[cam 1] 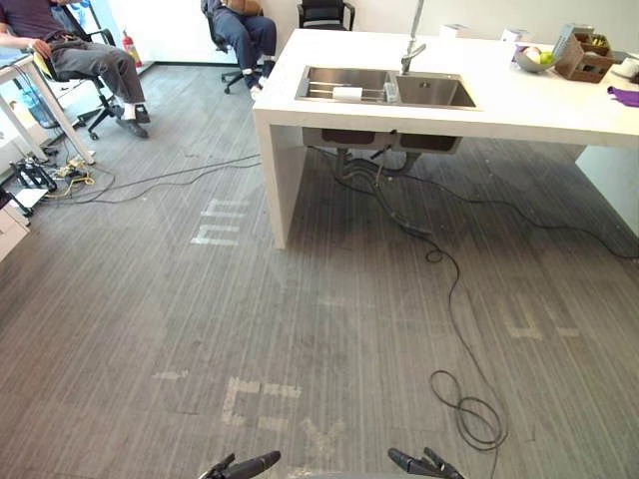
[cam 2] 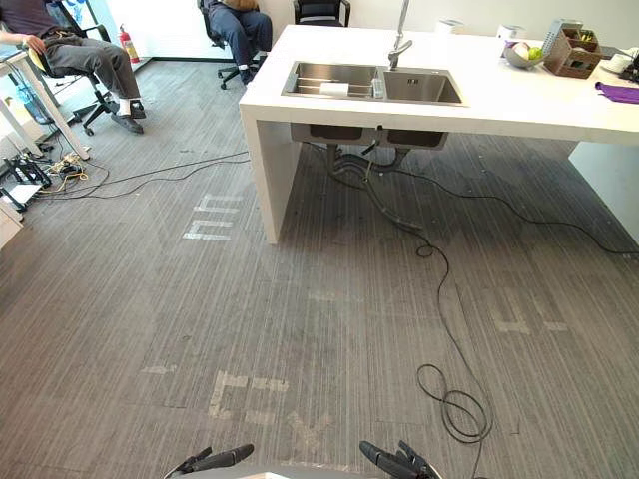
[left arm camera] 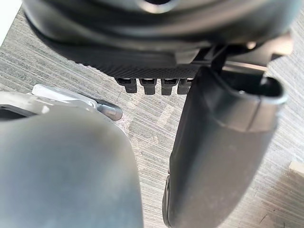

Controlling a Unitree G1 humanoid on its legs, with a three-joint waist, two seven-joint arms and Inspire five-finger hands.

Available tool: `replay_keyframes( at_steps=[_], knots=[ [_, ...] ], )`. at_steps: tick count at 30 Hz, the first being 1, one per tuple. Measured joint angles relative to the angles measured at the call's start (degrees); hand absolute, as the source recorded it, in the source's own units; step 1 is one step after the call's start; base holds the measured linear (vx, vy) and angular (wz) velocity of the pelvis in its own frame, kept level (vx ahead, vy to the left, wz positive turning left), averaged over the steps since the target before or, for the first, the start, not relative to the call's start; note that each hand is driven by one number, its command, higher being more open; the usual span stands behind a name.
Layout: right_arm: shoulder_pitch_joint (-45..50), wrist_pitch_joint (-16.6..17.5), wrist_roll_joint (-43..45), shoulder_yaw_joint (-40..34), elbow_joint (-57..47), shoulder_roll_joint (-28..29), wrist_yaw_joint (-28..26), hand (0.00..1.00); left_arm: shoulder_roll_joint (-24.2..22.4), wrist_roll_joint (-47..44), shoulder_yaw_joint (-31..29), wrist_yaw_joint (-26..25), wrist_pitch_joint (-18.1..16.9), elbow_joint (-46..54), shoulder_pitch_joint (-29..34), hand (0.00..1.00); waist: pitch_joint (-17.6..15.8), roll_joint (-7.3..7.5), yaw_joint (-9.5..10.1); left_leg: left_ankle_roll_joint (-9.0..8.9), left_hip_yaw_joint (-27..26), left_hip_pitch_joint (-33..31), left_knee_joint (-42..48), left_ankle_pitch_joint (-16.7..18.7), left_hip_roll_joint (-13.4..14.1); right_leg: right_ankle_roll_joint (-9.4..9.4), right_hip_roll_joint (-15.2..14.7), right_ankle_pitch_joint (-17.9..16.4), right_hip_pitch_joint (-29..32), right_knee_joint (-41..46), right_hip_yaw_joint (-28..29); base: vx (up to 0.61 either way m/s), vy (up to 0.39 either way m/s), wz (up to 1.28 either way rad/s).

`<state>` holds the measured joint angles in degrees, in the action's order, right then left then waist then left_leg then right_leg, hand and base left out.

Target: Walk over to the sink, pick up the cup, carry it to the dishwasher, place the cup inside the dishwasher, then close the dishwasher door

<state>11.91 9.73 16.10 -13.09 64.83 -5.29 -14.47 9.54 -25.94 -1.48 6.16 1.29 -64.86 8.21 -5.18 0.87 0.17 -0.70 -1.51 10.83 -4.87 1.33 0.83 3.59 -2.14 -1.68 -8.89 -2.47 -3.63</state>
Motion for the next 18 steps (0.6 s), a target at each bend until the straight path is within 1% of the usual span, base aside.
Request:
replay_keyframes(
  at_steps=[4,6,10,11,12,13,14,15,16,17,18],
  knots=[
    [0.03,-1.27,0.15,-0.02,0.04,-0.07,-1.72,1.00,-0.37,-0.44,-1.58,0.02,-0.42,-0.40,0.30,1.00,0.09,0.19,-0.05,-0.04,-0.06,0.09,0.00,-0.02,0.02,0.00,0.02,0.01,0.00,0.04,0.06,-0.05,-0.038,-0.01],
    [-0.12,-3.21,0.56,-0.02,0.00,-0.21,-4.29,1.00,-0.52,-1.66,-2.19,0.16,-0.51,-0.48,0.58,1.00,0.13,0.39,0.01,-0.05,-0.12,0.21,0.00,-0.02,0.04,-0.01,0.03,0.01,0.00,0.04,0.10,-0.05,-0.034,-0.01],
    [-0.21,-3.21,-0.53,0.08,-0.06,-0.26,-8.48,1.00,-0.66,-2.40,-3.27,1.11,0.26,-0.60,0.82,1.00,0.25,0.67,0.10,-0.06,-0.11,0.32,0.00,0.00,0.01,0.03,-0.05,-0.03,0.01,0.38,0.04,-0.04,-0.032,0.00],
    [-0.25,-2.88,-0.50,0.19,-0.10,-0.25,-9.15,1.00,-0.68,-2.39,-4.00,1.82,1.24,-0.59,0.76,1.00,0.11,0.83,0.11,-0.06,-0.09,0.38,0.06,0.05,-0.12,0.13,-0.30,-0.96,0.49,1.86,-0.11,-0.07,-0.027,0.07],
    [-0.25,-2.45,-0.24,0.16,-0.45,-0.14,-9.15,1.00,-0.57,-2.37,-4.60,2.48,1.65,-0.68,0.75,1.00,-0.13,1.08,-0.10,0.01,-0.12,0.28,0.52,0.37,-0.59,0.51,-1.16,-3.64,2.30,6.66,-1.02,-0.06,-0.021,0.17],
    [-0.18,-2.24,0.22,0.14,-0.96,-0.07,-9.15,1.00,-0.36,-2.39,-4.62,3.01,1.70,-0.74,0.73,1.00,-0.34,1.34,-0.35,0.43,-0.14,0.03,1.39,1.03,-0.95,0.99,-1.98,-5.44,3.38,9.86,-1.74,-0.07,0.001,0.31],
    [-0.04,-2.04,0.90,0.12,-1.53,0.06,-9.15,1.00,0.04,-2.84,-4.61,3.79,1.67,-0.72,0.72,1.00,-0.69,1.99,-0.48,1.44,-0.19,-0.31,2.97,2.30,-1.76,2.59,-3.54,-8.19,5.20,15.40,-2.61,-0.05,0.014,0.29],
    [-0.02,-1.83,2.39,0.03,-1.95,-0.30,-9.14,1.00,0.09,-3.86,-4.68,4.35,1.40,-0.70,0.64,1.00,-1.30,2.23,-0.35,2.24,-0.35,-0.47,4.62,3.56,-2.63,3.89,-5.54,-9.97,8.98,24.91,-3.96,-0.08,0.038,0.16],
    [-0.33,-1.55,4.03,0.02,-3.05,-0.79,-9.36,1.00,0.35,-3.96,-4.68,4.63,1.42,-0.81,0.80,1.00,-1.54,2.20,-0.28,2.85,-0.55,-1.24,6.23,4.54,-3.40,2.29,-7.71,-9.63,15.08,36.83,-4.52,-0.06,0.041,0.02],
    [-0.39,-1.13,5.07,0.01,-3.39,-0.64,-9.63,1.00,0.55,-3.99,-4.64,4.63,1.42,-0.83,0.93,1.00,-1.75,2.52,-0.34,3.18,-0.54,-1.21,6.65,4.74,-3.77,0.52,-8.59,-9.19,17.51,41.61,-4.52,-0.02,0.059,0.02],
    [-0.85,-0.17,6.88,0.05,-3.26,-0.38,-10.62,1.00,0.83,-3.99,-4.63,4.50,1.34,-0.96,1.28,1.00,-1.84,2.68,-0.68,3.87,-0.29,-0.67,7.02,4.82,-4.09,-0.45,-8.92,-10.16,20.60,46.84,-4.27,0.07,0.051,0.16]
  ],
)
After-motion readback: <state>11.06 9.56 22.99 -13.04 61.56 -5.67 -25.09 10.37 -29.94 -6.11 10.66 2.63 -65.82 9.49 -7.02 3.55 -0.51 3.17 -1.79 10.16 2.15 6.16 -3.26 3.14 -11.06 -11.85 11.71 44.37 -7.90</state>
